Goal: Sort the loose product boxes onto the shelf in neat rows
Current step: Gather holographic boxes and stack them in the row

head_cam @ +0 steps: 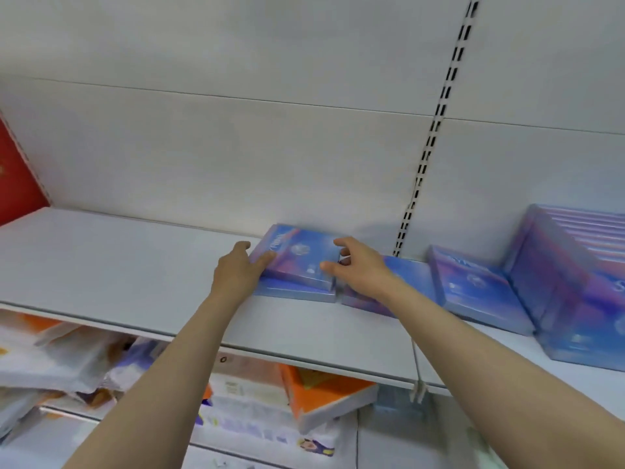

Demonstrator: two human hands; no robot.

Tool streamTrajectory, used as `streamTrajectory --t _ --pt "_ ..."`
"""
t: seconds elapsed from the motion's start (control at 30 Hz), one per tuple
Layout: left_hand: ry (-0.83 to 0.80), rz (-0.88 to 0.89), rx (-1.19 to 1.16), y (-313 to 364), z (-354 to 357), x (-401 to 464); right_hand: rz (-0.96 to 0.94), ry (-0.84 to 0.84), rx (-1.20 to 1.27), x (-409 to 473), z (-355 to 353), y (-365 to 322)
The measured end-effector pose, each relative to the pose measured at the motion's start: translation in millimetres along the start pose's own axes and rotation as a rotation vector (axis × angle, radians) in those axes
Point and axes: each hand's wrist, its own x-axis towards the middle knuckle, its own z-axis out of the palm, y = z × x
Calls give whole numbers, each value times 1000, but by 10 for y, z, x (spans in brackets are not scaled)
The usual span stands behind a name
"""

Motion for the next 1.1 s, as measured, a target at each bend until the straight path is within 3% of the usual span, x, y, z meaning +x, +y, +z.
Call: streamTrajectory --t 0.2,0.4,0.53,0.63,0.7,0.77,1.1 --pt "44 5 -586 94 -132 22 -69 188 -61 62 -118 -49" --pt "5 363 -739 511 -336 -44 -117 162 226 -76 -384 -87" --pt "-16 350 -564 507 -161 20 -146 335 264 -262 -417 41" --pt "-130 345 -147 232 140 25 -116 482 454 -400 -502 163" --pt "-215 411 210 82 314 -35 -110 515 535 -443 -548 237" --pt "-224 414 401 32 354 -140 -103 524 558 -464 -560 271" --pt "19 222 196 -559 -252 -883 -115 477 713 -423 -260 141"
